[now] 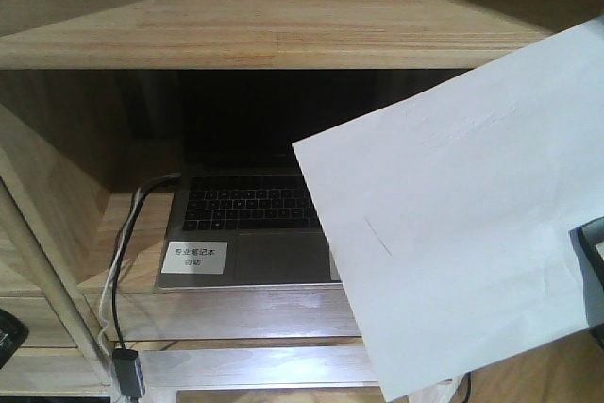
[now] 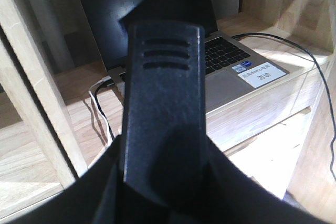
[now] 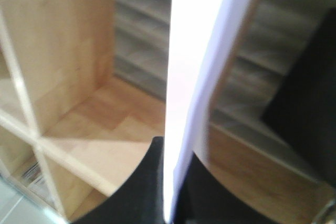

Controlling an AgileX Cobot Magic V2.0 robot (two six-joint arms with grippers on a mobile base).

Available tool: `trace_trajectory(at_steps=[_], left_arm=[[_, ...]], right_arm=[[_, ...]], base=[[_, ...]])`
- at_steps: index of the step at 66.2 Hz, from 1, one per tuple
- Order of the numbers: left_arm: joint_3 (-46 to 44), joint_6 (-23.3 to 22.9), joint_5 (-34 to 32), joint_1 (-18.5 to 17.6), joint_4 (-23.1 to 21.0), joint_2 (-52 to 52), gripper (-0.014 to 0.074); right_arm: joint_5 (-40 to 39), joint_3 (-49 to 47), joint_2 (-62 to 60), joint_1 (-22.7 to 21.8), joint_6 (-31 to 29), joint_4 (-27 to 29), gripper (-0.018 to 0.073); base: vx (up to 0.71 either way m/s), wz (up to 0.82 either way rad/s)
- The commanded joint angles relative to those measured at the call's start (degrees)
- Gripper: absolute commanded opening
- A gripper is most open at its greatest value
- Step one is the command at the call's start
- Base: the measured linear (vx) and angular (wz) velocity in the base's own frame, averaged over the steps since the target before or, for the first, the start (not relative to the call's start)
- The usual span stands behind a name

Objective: Grab stapler and paper to desk for stapling
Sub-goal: 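Pull the white paper off the shelf with the right gripper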

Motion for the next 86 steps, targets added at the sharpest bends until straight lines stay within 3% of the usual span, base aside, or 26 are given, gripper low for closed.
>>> trace_trajectory(at_steps=[1, 86], left_arm=[[-1.63, -0.12, -6.72, -0.15, -0.77, 0.62, -0.0007], [-1.63, -0.12, -6.72, -0.15, -0.77, 0.62, -0.0007]], right_arm=[[-3.91, 0.3, -0.71, -0.04, 0.27, -1.56, -0.0005], [-3.91, 0.21, -1.0, -0.04, -0.01, -1.88, -0.0005]], base=[[0.0, 0.0], [0.0, 0.0]])
